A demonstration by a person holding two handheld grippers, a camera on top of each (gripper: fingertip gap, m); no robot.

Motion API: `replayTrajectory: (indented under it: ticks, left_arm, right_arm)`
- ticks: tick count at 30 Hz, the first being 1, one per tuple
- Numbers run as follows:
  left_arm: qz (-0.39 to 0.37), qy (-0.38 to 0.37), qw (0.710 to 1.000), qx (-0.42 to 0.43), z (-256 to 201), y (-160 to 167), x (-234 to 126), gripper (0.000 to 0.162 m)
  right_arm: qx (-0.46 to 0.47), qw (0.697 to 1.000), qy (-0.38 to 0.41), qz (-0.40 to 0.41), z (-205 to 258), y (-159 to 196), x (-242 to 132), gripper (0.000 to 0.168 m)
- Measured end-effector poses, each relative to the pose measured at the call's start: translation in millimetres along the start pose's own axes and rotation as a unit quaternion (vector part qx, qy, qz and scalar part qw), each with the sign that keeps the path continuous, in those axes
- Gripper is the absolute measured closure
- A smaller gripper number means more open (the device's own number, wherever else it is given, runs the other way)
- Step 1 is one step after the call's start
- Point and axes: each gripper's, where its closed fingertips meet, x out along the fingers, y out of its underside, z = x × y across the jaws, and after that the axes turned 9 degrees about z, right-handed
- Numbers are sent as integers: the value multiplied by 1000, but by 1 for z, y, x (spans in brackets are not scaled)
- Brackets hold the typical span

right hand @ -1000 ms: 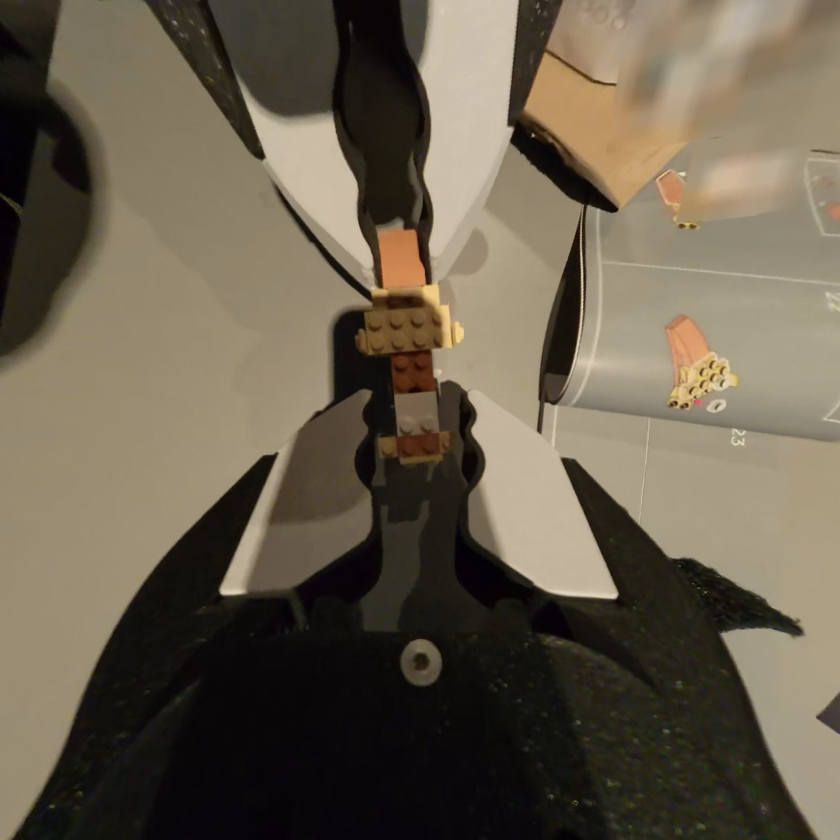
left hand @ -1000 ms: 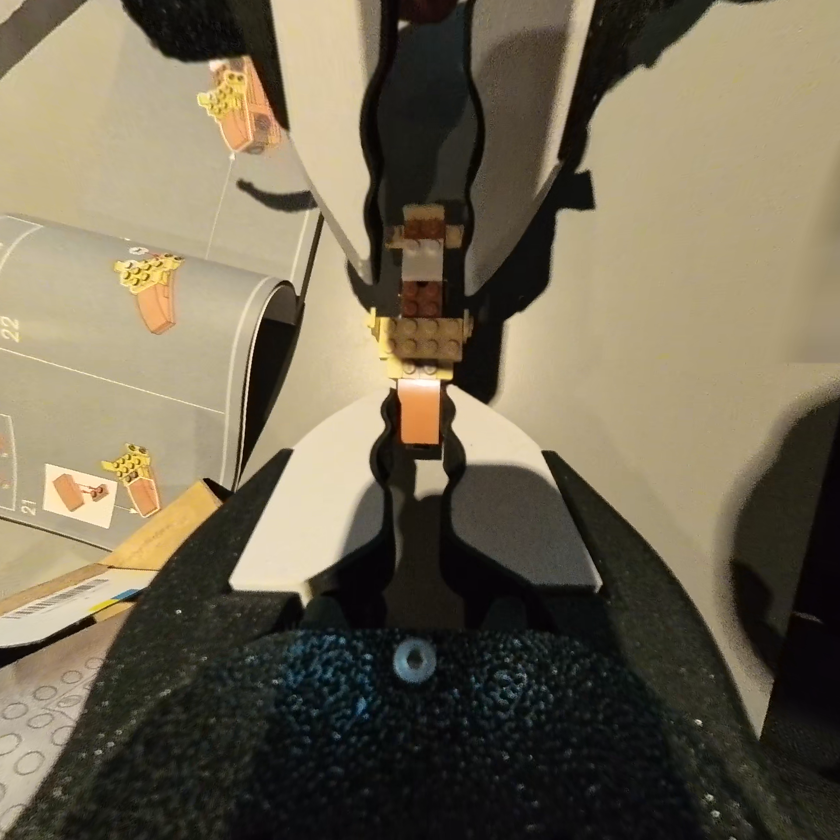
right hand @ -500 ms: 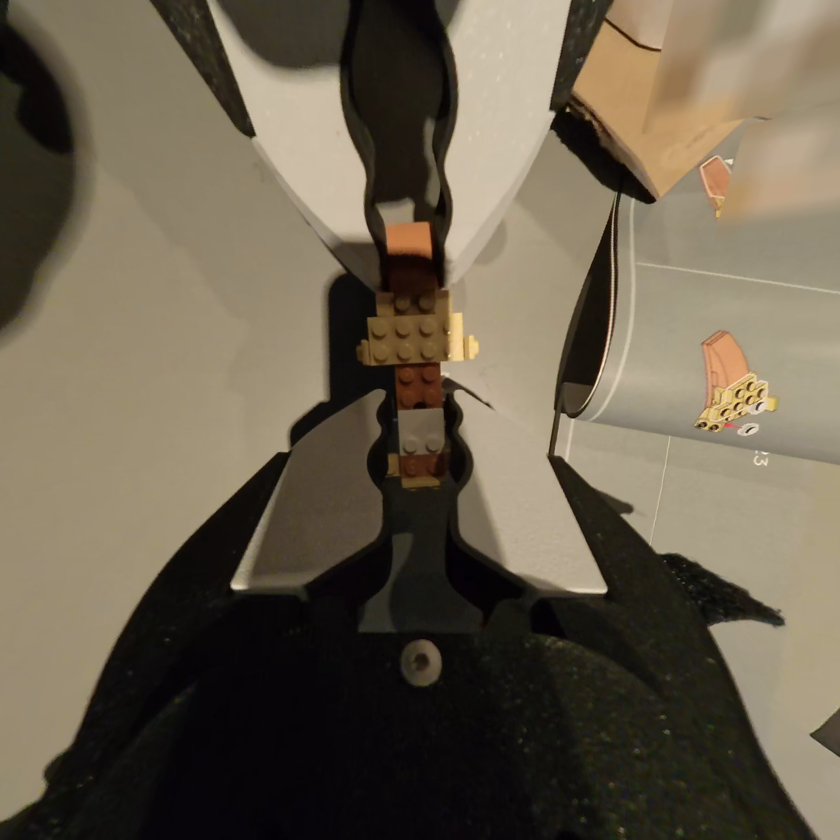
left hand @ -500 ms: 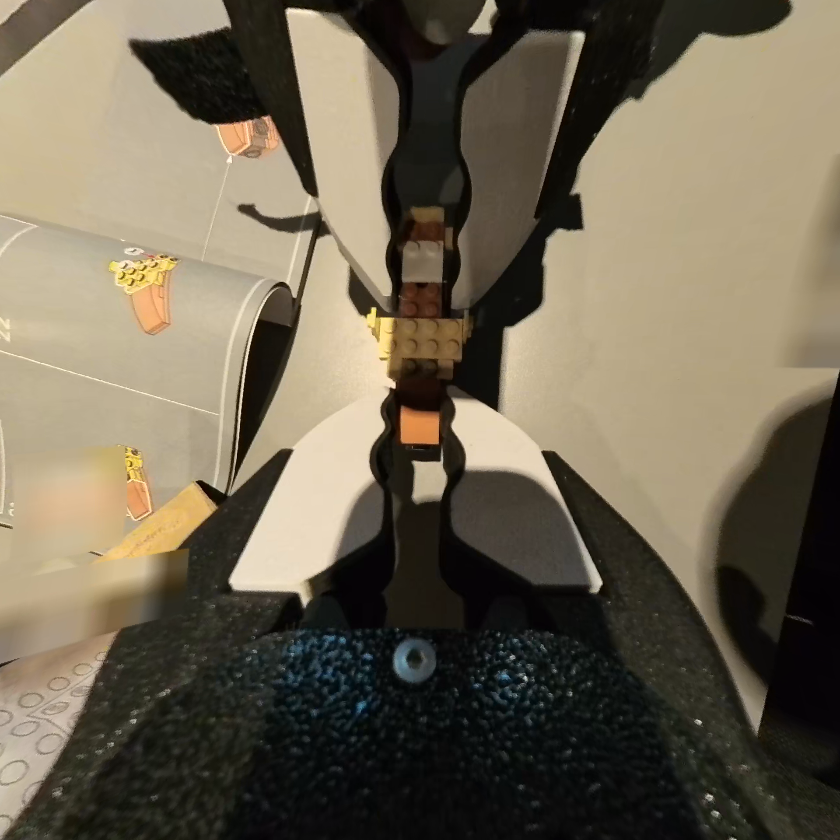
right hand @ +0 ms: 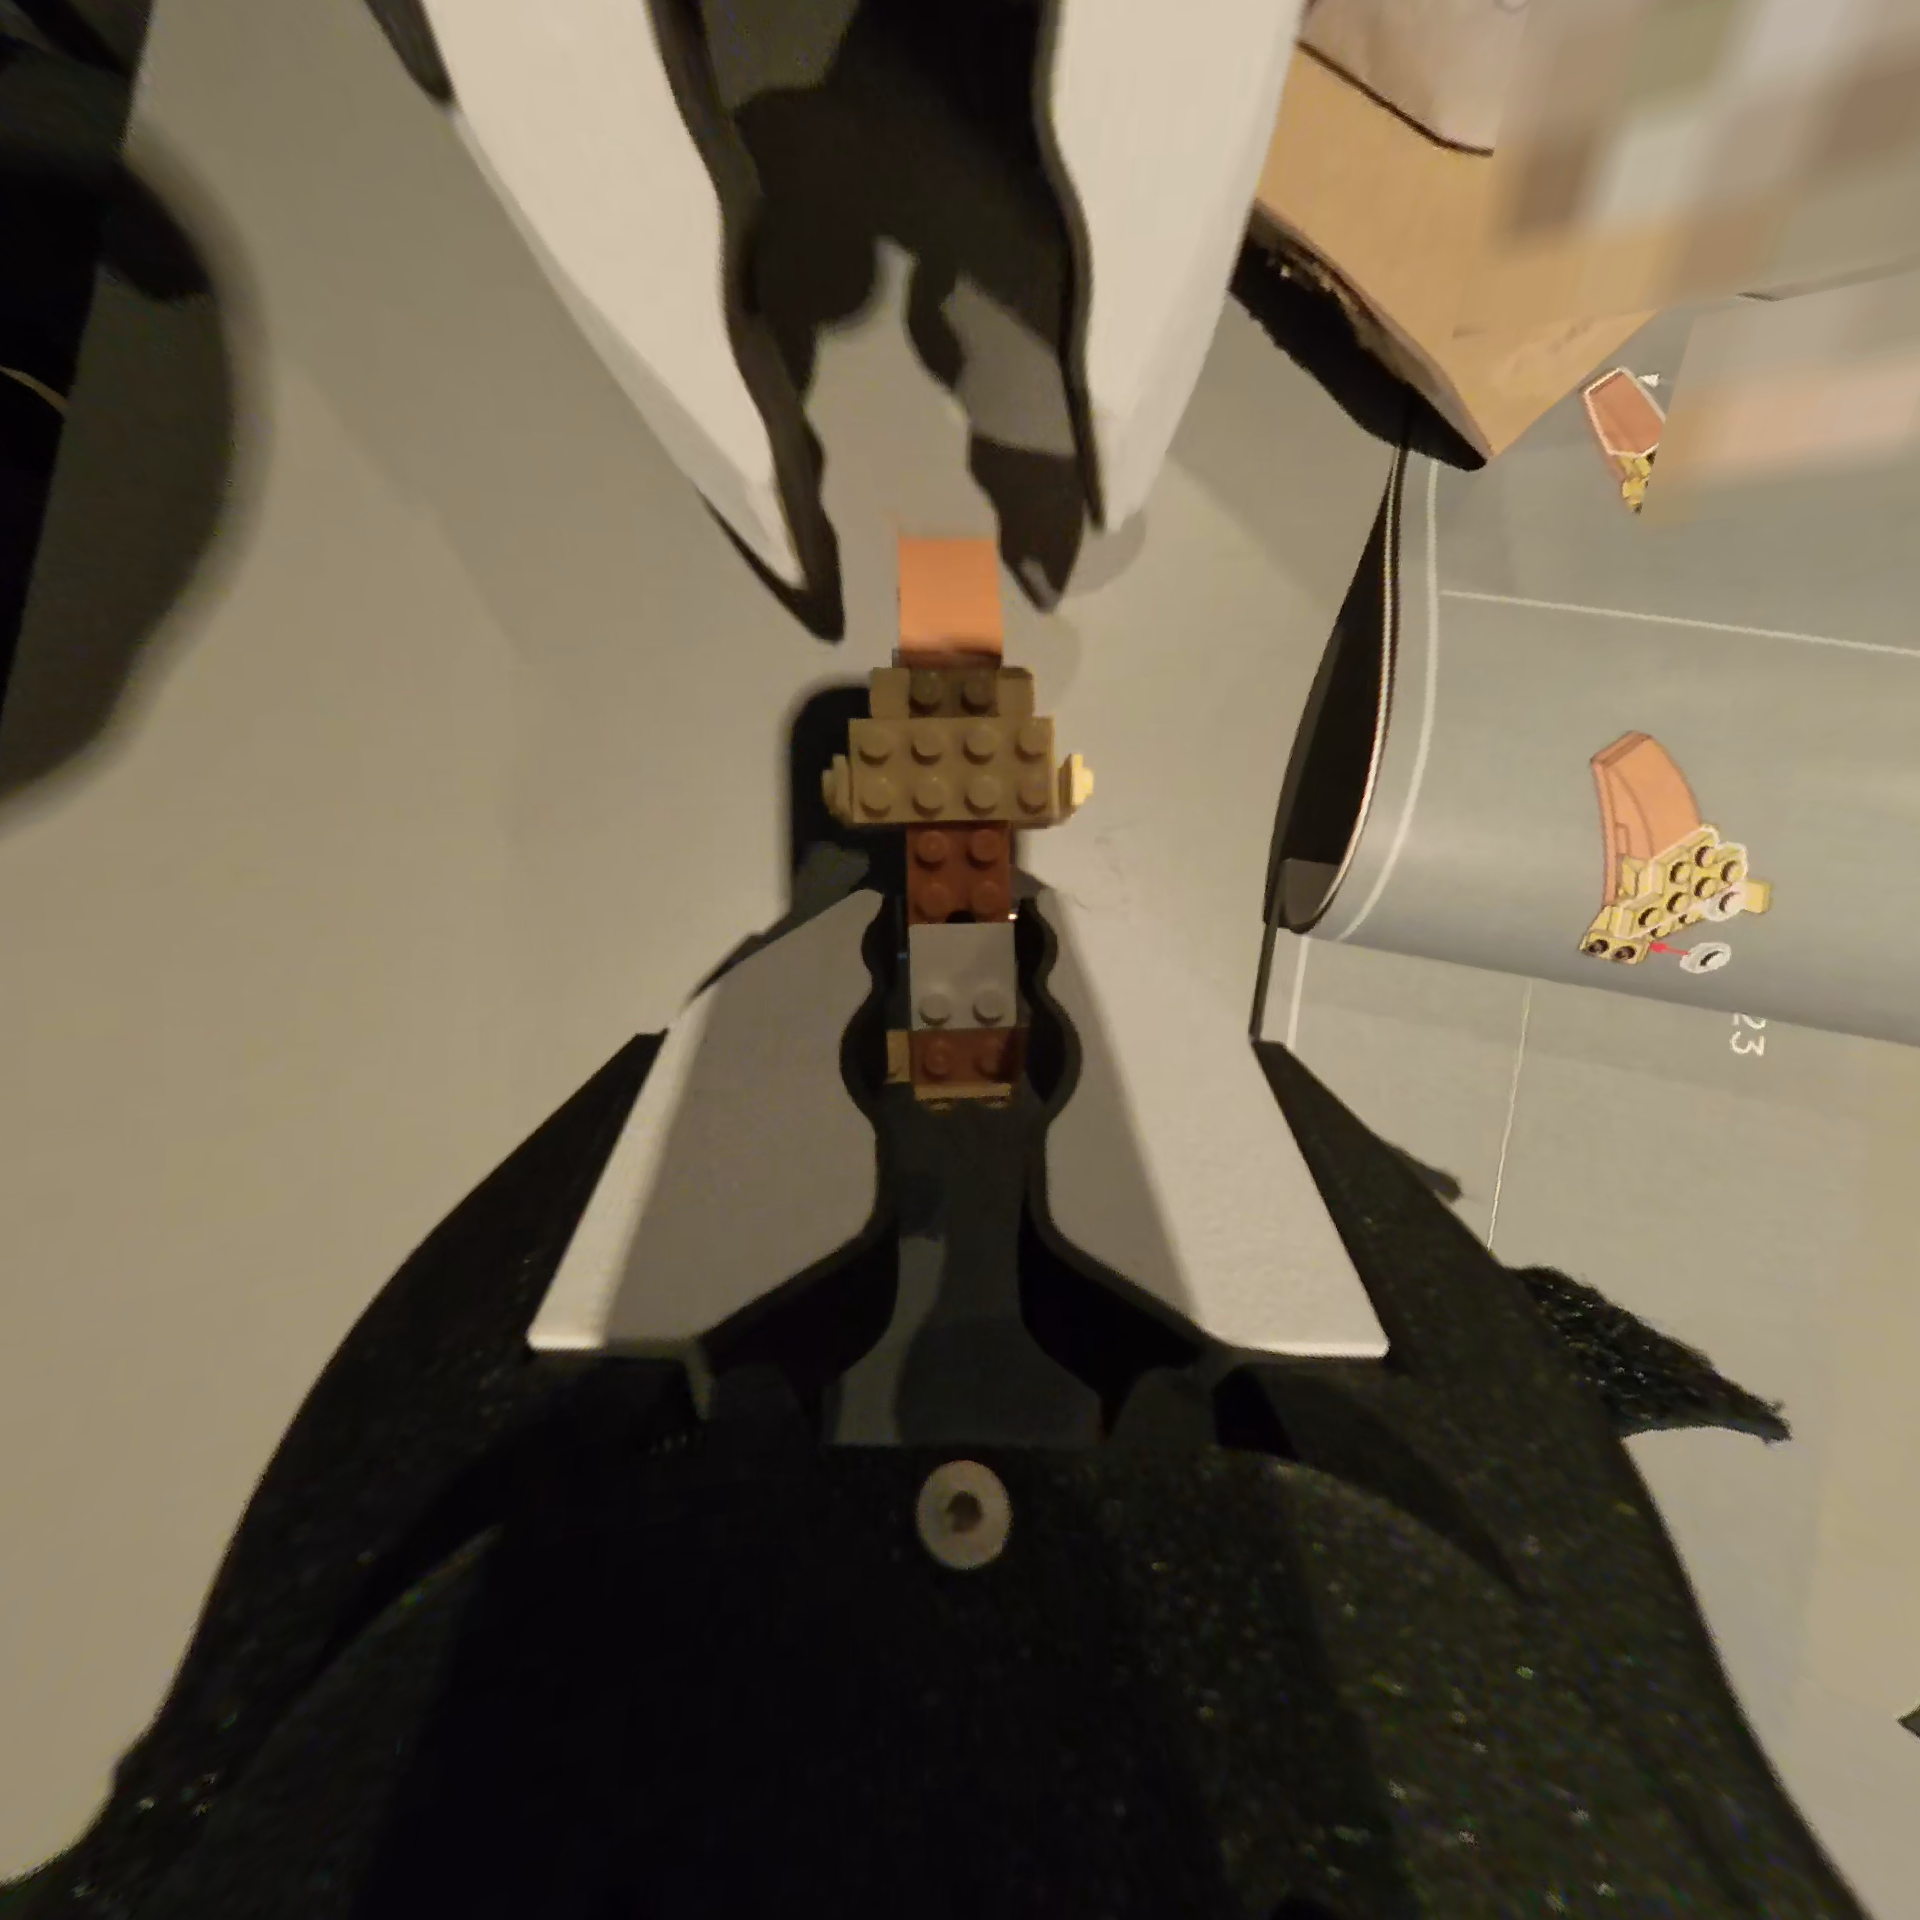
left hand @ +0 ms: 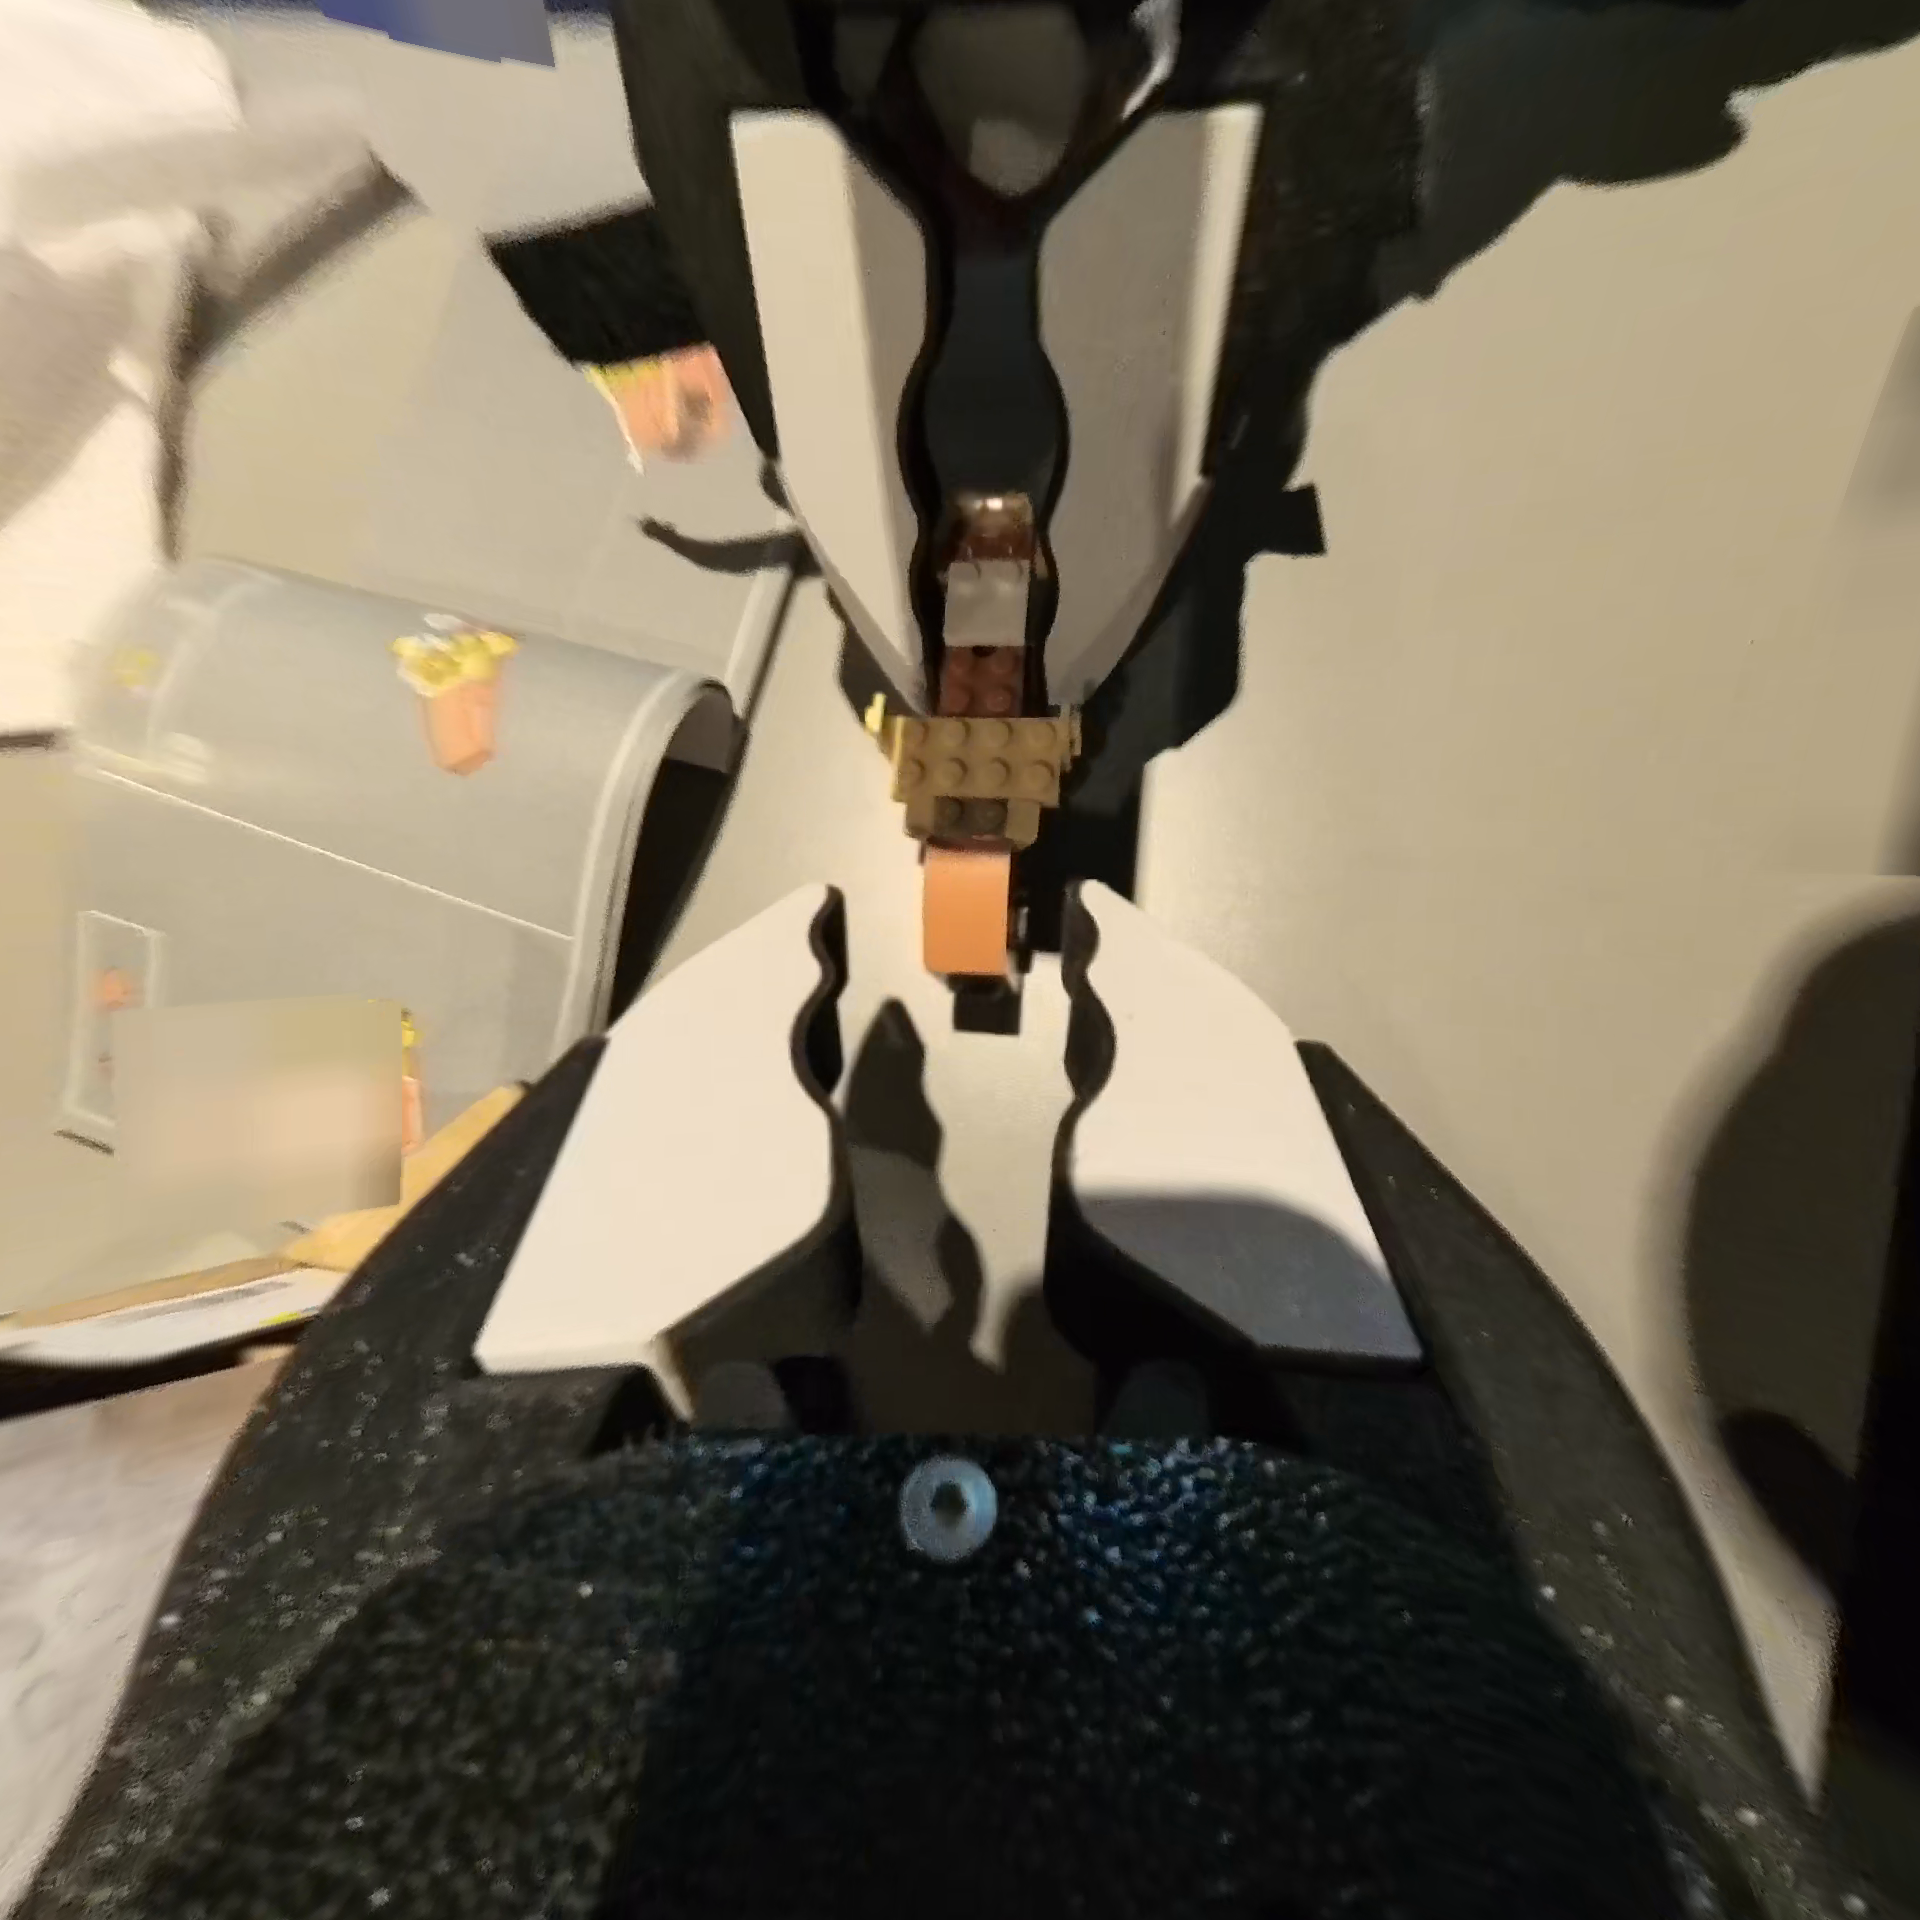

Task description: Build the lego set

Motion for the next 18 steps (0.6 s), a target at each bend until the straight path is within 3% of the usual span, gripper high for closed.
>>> replayTrajectory:
  ticks: [5, 11, 18]
  left_arm:
    - [-59, -48, 996, 42, -4, -2, -15, 120]
    - [-46, -83, 993, 66, -6, 4, -7, 119]
    - [-160, -127, 964, 171, -16, -18, -5, 117]
  right_arm:
    - [-6, 1000, -12, -8, -2, 3, -8, 146]
    - [-35, 999, -14, -24, -6, 7, -5, 146]
    - [-72, 996, -12, -54, -7, 8, -4, 146]
